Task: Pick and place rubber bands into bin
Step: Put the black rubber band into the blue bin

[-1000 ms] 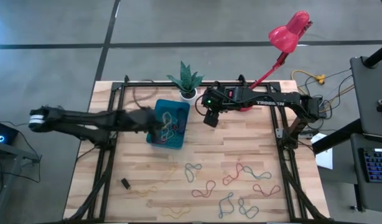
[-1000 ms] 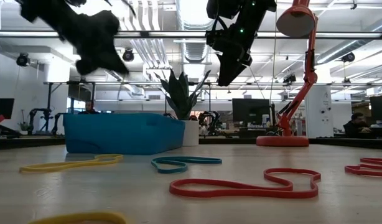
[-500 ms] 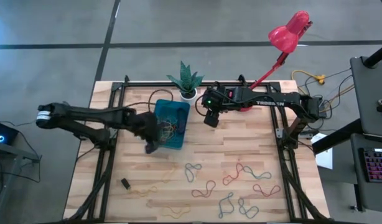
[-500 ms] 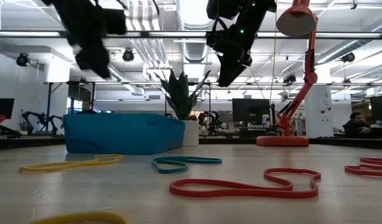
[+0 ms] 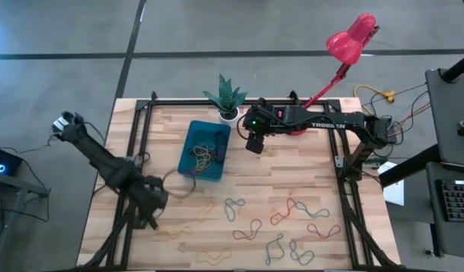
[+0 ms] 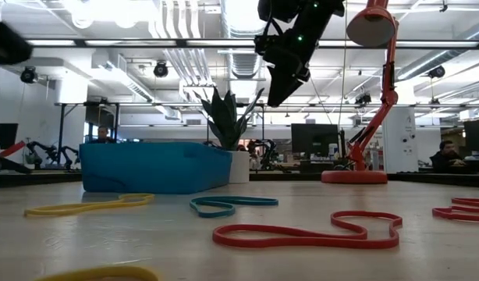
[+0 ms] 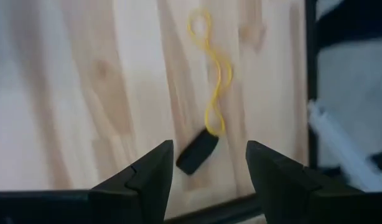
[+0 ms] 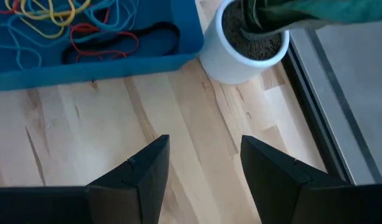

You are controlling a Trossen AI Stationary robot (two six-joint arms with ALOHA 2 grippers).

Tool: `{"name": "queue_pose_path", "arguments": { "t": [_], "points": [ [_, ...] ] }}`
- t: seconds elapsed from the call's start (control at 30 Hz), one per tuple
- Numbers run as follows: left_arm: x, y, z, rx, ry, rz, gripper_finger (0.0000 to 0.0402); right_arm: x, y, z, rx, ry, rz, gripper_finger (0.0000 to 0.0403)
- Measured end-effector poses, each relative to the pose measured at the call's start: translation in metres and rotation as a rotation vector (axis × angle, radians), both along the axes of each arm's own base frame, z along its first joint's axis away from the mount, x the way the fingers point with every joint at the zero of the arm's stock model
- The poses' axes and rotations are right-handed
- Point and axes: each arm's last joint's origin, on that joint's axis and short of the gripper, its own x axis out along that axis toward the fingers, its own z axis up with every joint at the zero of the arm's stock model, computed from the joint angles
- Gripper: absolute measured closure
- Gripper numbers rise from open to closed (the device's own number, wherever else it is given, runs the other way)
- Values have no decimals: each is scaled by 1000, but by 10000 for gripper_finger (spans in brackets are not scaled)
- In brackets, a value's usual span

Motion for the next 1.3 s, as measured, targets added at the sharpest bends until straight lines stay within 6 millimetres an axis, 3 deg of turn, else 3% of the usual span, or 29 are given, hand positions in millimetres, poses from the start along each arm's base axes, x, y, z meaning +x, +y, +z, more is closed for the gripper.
{"name": "queue_pose_path", "arguments": {
  "t": [0.23, 0.43, 1.03, 1.17, 1.3],
  "points": [
    [-4, -29, -45, 140, 161, -103, 214, 1, 0, 0, -2, -8, 0, 218],
    [0, -46, -59, 94, 105, -143, 214, 1, 0, 0, 4, -11, -10, 218],
    [-17, -49, -104, 200, 161, -211, 216, 0, 0, 0, 22, -24, -46, 218],
    [-17, -49, -110, 221, 175, -212, 247, 0, 0, 0, 24, -21, -47, 218],
    [-16, -51, -111, 210, 172, -213, 315, 0, 0, 0, 26, -18, -51, 218]
  ]
}}
